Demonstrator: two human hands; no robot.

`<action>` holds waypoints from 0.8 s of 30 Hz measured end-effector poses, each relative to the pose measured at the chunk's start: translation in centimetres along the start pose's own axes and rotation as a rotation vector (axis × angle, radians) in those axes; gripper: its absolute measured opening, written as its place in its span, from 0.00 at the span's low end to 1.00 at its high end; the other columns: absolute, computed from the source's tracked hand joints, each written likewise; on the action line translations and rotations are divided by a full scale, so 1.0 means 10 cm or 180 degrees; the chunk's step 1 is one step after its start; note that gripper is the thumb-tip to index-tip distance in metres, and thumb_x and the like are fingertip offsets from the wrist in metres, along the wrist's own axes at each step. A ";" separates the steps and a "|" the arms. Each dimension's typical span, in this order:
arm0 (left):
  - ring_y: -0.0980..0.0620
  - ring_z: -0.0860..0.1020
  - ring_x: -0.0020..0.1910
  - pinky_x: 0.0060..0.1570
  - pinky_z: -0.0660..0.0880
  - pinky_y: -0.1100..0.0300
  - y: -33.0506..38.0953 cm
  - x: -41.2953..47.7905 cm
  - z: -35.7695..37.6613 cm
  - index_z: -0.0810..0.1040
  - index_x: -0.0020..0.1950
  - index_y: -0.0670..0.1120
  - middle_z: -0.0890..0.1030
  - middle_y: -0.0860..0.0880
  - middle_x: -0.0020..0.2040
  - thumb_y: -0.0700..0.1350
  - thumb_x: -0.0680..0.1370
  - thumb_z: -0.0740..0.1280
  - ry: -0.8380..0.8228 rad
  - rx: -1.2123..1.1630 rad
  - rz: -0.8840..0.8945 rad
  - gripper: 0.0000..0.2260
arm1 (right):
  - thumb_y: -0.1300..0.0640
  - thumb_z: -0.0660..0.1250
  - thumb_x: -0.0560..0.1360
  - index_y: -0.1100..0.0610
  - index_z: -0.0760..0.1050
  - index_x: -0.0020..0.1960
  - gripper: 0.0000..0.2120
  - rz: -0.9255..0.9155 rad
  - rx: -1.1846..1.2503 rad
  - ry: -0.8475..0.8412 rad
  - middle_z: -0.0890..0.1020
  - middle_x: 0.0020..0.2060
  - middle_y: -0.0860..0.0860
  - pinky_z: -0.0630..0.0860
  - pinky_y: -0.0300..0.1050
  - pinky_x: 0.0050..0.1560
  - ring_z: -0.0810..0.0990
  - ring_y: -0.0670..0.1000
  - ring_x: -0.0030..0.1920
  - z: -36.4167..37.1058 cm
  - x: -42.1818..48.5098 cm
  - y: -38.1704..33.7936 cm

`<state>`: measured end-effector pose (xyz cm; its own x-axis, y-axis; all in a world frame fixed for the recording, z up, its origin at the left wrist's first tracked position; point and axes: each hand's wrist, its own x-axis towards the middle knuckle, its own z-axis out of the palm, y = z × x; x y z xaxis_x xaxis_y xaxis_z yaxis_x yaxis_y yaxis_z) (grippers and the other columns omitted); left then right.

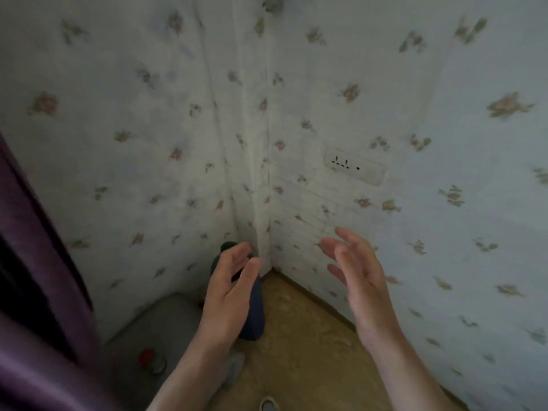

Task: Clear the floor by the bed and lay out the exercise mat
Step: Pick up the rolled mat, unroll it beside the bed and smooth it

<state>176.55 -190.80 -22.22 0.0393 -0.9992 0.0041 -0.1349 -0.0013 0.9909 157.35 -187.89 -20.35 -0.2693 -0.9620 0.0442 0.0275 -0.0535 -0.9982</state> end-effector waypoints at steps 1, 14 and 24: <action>0.58 0.72 0.68 0.68 0.69 0.56 -0.07 0.15 0.01 0.73 0.68 0.54 0.75 0.60 0.66 0.53 0.80 0.62 0.0096 -0.0058 -0.0065 0.16 | 0.38 0.63 0.74 0.43 0.73 0.69 0.24 0.0011 -0.0063 -0.0052 0.82 0.60 0.40 0.74 0.47 0.70 0.78 0.39 0.64 0.08 0.16 0.04; 0.59 0.76 0.64 0.60 0.72 0.65 -0.89 1.64 0.08 0.75 0.62 0.57 0.78 0.55 0.64 0.49 0.79 0.66 0.1097 -0.0270 -0.0675 0.12 | 0.41 0.63 0.74 0.50 0.71 0.71 0.28 0.0346 -0.0397 -0.1317 0.80 0.65 0.48 0.75 0.35 0.62 0.78 0.42 0.65 1.03 2.14 0.86; 0.55 0.75 0.59 0.53 0.70 0.69 -2.22 2.27 0.08 0.72 0.69 0.48 0.75 0.56 0.62 0.46 0.80 0.66 0.1715 0.1048 -0.1073 0.17 | 0.52 0.65 0.81 0.49 0.72 0.69 0.17 0.0867 -0.0849 -0.1682 0.80 0.63 0.47 0.74 0.39 0.64 0.78 0.42 0.62 1.41 3.30 2.69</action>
<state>179.59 -213.46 -44.21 0.6036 -0.7840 -0.1450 -0.3177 -0.4033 0.8582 162.79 -224.81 -45.13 0.2252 -0.9374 -0.2657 -0.2304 0.2137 -0.9493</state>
